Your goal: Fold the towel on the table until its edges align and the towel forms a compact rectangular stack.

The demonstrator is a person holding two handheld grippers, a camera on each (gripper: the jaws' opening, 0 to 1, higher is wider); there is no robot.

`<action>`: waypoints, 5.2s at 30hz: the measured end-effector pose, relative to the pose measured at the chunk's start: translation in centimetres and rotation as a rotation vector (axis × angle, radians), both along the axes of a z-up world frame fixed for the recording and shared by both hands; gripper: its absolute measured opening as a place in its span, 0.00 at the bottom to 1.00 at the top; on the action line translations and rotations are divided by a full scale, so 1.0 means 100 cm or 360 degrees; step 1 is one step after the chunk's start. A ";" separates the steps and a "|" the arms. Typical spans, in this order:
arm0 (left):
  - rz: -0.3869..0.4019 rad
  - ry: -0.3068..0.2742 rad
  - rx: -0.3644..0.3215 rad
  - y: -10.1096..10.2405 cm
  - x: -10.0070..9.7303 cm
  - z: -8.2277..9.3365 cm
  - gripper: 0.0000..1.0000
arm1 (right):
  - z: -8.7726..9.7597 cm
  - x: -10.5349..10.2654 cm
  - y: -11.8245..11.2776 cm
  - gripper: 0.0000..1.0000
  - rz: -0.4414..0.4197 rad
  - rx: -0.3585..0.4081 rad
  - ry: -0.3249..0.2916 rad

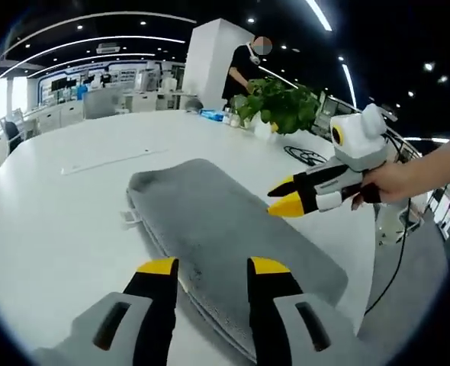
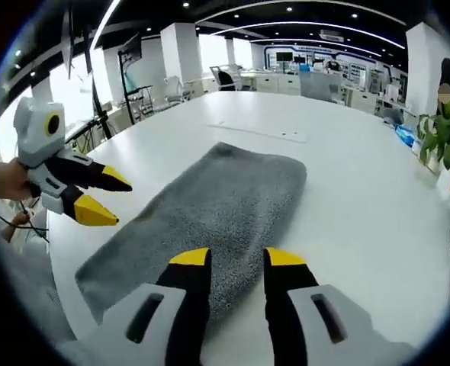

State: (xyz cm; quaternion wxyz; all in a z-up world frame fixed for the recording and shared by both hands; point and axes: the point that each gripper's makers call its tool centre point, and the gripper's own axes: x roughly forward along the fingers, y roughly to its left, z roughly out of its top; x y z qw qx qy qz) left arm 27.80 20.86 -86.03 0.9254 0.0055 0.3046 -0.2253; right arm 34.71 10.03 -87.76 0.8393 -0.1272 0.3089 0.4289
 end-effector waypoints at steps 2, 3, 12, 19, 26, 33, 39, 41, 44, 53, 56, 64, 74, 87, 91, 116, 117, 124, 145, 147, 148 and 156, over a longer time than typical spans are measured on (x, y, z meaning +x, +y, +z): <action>-0.0055 -0.0008 0.0032 -0.006 -0.006 0.000 0.42 | 0.003 -0.006 -0.001 0.30 0.0017 -0.0001 -0.0013; -0.0086 -0.0006 0.0034 -0.010 -0.009 0.000 0.44 | 0.004 -0.008 -0.001 0.31 0.0024 0.0002 -0.0018; -0.0348 0.0041 0.0023 -0.044 -0.049 -0.014 0.52 | 0.002 -0.041 -0.007 0.36 0.0147 -0.0001 -0.0015; -0.0544 0.0054 0.0191 -0.053 -0.071 -0.025 0.60 | -0.001 -0.066 -0.011 0.39 0.0240 -0.0007 -0.0006; -0.0657 0.0059 0.0243 -0.069 -0.084 -0.032 0.61 | -0.005 -0.104 -0.004 0.40 0.0486 -0.0044 -0.0009; -0.0751 0.0053 0.0323 -0.075 -0.095 -0.035 0.57 | -0.008 -0.125 -0.009 0.40 0.0575 -0.0072 0.0005; -0.0763 0.0049 0.0357 -0.075 -0.101 -0.037 0.43 | -0.011 -0.144 -0.011 0.37 0.0668 -0.0086 0.0001; -0.0772 0.0053 0.0359 -0.077 -0.102 -0.038 0.35 | -0.012 -0.151 -0.011 0.36 0.0713 -0.0097 -0.0002; -0.0778 0.0051 0.0366 -0.078 -0.103 -0.039 0.29 | -0.016 -0.158 -0.012 0.35 0.0761 -0.0125 -0.0012; -0.0812 0.0107 0.0441 -0.079 -0.103 -0.055 0.24 | -0.041 -0.166 -0.020 0.27 0.0857 -0.0209 0.0016; -0.0800 0.0118 0.0443 -0.079 -0.099 -0.057 0.23 | -0.049 -0.163 -0.023 0.25 0.0980 -0.0340 -0.0123; -0.0833 0.0147 0.0527 -0.078 -0.096 -0.060 0.18 | -0.049 -0.160 -0.020 0.19 0.0935 -0.0347 -0.0136; -0.0791 0.0132 0.0442 -0.073 -0.090 -0.060 0.10 | -0.050 -0.157 -0.020 0.12 0.1027 -0.0415 -0.0265; -0.0832 0.0084 0.0467 -0.075 -0.094 -0.060 0.12 | -0.048 -0.146 -0.020 0.03 0.0701 -0.0291 0.0053; -0.0909 0.0069 0.0497 -0.081 -0.101 -0.060 0.21 | -0.047 -0.145 -0.020 0.02 0.0512 -0.0236 0.0236; -0.0762 0.0104 0.0451 -0.076 -0.089 -0.057 0.05 | -0.040 -0.147 -0.021 0.02 0.0461 -0.0191 0.0340; -0.0721 0.0141 0.0395 -0.076 -0.089 -0.056 0.05 | -0.039 -0.147 -0.021 0.02 0.0489 -0.0198 0.0314; -0.0556 0.0269 0.0134 -0.071 -0.085 -0.048 0.05 | -0.033 -0.154 -0.019 0.08 0.0639 -0.0210 0.0127; -0.0612 0.0258 0.0168 -0.076 -0.088 -0.036 0.05 | -0.033 -0.149 -0.019 0.03 0.0723 -0.0429 -0.0202; -0.0616 0.0244 0.0178 -0.076 -0.087 -0.034 0.05 | -0.032 -0.148 -0.020 0.03 0.0730 -0.0423 -0.0212; -0.0622 0.0238 0.0187 -0.076 -0.087 -0.032 0.05 | -0.031 -0.148 -0.020 0.03 0.0727 -0.0417 -0.0212; -0.0735 0.0161 0.0296 -0.078 -0.098 -0.019 0.05 | -0.021 -0.157 -0.022 0.02 0.0726 -0.0350 -0.0148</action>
